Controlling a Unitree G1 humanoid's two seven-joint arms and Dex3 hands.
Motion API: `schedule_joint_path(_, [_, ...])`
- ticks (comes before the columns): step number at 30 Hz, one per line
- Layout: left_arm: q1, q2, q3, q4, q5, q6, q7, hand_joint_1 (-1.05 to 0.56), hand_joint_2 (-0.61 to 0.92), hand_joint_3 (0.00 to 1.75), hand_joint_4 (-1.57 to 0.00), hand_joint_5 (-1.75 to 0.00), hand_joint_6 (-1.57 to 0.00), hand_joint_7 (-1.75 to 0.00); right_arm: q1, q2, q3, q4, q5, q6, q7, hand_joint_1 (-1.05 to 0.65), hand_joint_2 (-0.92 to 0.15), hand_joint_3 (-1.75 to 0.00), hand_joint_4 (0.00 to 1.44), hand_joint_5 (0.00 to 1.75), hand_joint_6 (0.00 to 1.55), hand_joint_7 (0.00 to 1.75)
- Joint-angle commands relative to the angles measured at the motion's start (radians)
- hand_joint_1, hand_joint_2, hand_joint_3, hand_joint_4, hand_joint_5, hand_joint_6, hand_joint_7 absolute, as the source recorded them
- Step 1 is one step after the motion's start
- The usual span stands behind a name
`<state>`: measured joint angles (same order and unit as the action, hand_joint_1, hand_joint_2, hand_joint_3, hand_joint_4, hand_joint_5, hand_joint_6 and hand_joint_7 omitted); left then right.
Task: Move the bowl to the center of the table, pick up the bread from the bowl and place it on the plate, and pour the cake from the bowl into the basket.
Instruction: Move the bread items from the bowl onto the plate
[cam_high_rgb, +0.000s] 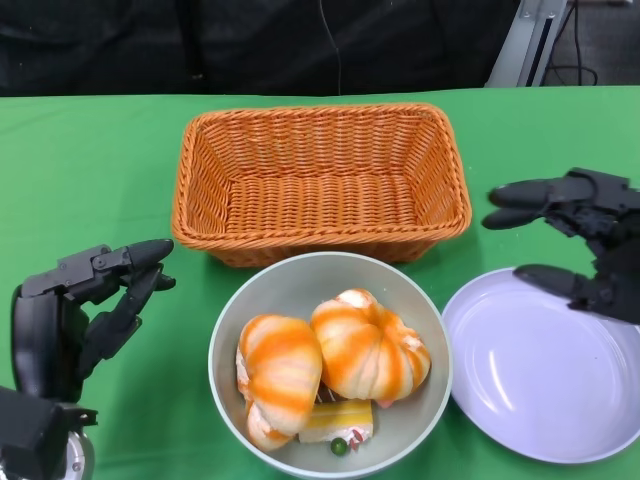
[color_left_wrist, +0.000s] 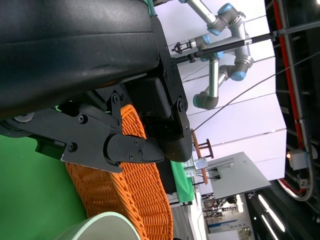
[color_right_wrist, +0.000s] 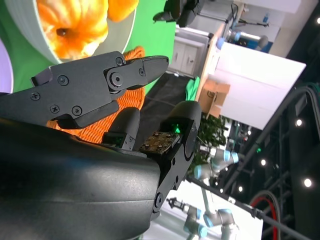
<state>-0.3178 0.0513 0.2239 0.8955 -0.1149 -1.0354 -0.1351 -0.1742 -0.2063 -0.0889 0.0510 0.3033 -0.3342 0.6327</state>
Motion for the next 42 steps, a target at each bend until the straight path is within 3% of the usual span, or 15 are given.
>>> schedule_joint_path(1, [-0.016,0.010,0.006,0.011,-0.001,-0.023,0.013,-0.23,0.92,0.24,-0.82,-1.08,-1.20,-0.19,-0.016,-0.010,0.010,-0.033,-0.009,0.020,-0.025,-0.42,-0.90,-0.01,0.43,0.98,0.61,0.29])
schedule_joint_path(15, [-0.032,0.013,0.003,0.051,0.025,-0.035,0.037,-0.21,0.92,0.26,-0.81,-1.09,-1.18,-0.21,0.024,-0.016,0.087,-0.338,-0.053,0.253,-0.135,-0.47,-0.87,0.00,0.35,1.02,0.51,0.26])
schedule_joint_path(22, [-0.035,0.016,0.004,0.061,0.048,-0.029,0.056,-0.22,0.92,0.25,-0.81,-1.10,-1.18,-0.22,0.056,-0.065,0.112,-0.494,-0.066,0.391,-0.140,-0.53,-0.87,0.00,0.22,1.13,0.43,0.30])
schedule_joint_path(26, [-0.036,0.014,0.002,0.062,0.050,-0.023,0.065,-0.22,0.92,0.25,-0.82,-1.11,-1.18,-0.23,0.068,-0.093,0.133,-0.551,-0.081,0.421,-0.131,-0.56,-0.87,0.00,0.20,1.11,0.41,0.31])
schedule_joint_path(32, [-0.039,0.014,-0.002,0.072,0.061,-0.027,0.079,-0.22,0.92,0.25,-0.82,-1.09,-1.17,-0.24,0.095,-0.123,0.180,-0.626,-0.141,0.445,-0.134,-0.63,-0.87,0.00,0.28,0.99,0.41,0.33])
schedule_joint_path(37, [-0.048,0.017,-0.006,0.093,0.063,-0.042,0.072,-0.22,0.92,0.27,-0.82,-1.09,-1.16,-0.24,0.091,-0.128,0.214,-0.631,-0.175,0.441,-0.135,-0.67,-0.88,0.00,0.35,0.85,0.45,0.32])
schedule_joint_path(42, [-0.048,0.010,-0.005,0.095,0.064,-0.039,0.080,-0.23,0.92,0.26,-0.83,-1.07,-1.16,-0.26,0.091,-0.120,0.247,-0.621,-0.229,0.427,-0.153,-0.69,-0.89,0.00,0.42,0.83,0.49,0.32])
